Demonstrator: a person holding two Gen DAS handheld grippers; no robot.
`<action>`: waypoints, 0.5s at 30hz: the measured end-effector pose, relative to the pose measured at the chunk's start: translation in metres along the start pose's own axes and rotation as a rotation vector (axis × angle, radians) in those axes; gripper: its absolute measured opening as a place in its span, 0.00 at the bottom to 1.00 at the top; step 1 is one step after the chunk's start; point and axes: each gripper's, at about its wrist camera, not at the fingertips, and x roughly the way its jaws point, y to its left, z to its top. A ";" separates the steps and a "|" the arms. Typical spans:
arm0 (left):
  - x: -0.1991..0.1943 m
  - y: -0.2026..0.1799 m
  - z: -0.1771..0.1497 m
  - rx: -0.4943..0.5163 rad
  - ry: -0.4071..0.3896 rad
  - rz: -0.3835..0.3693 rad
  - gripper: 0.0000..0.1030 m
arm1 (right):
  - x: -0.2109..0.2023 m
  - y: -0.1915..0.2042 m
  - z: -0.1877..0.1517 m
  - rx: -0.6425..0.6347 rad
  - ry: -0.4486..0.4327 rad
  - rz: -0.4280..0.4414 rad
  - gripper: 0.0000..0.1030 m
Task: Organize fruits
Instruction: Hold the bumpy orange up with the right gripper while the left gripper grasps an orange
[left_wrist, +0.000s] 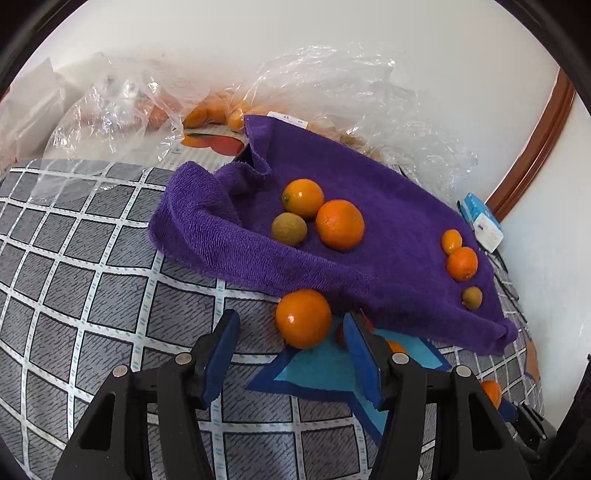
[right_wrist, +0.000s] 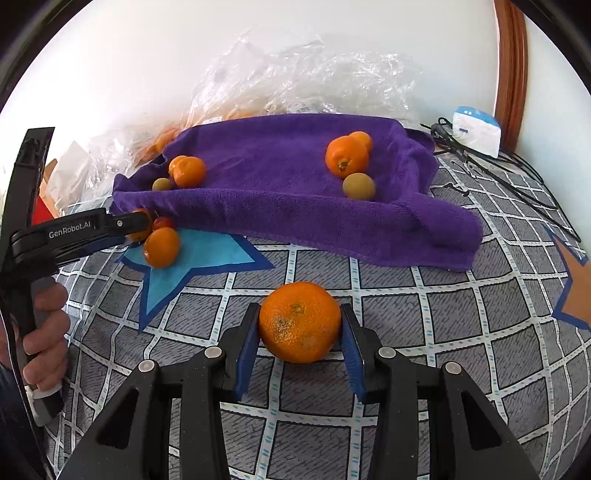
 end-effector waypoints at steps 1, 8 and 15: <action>0.001 0.001 0.001 -0.006 0.003 -0.009 0.51 | 0.000 0.000 0.000 0.002 0.001 -0.002 0.40; 0.006 -0.005 0.000 0.044 0.004 -0.019 0.29 | 0.003 0.003 0.000 -0.012 0.012 -0.017 0.40; -0.006 0.004 0.000 -0.009 -0.050 -0.017 0.29 | 0.002 0.004 -0.001 -0.021 0.008 -0.016 0.40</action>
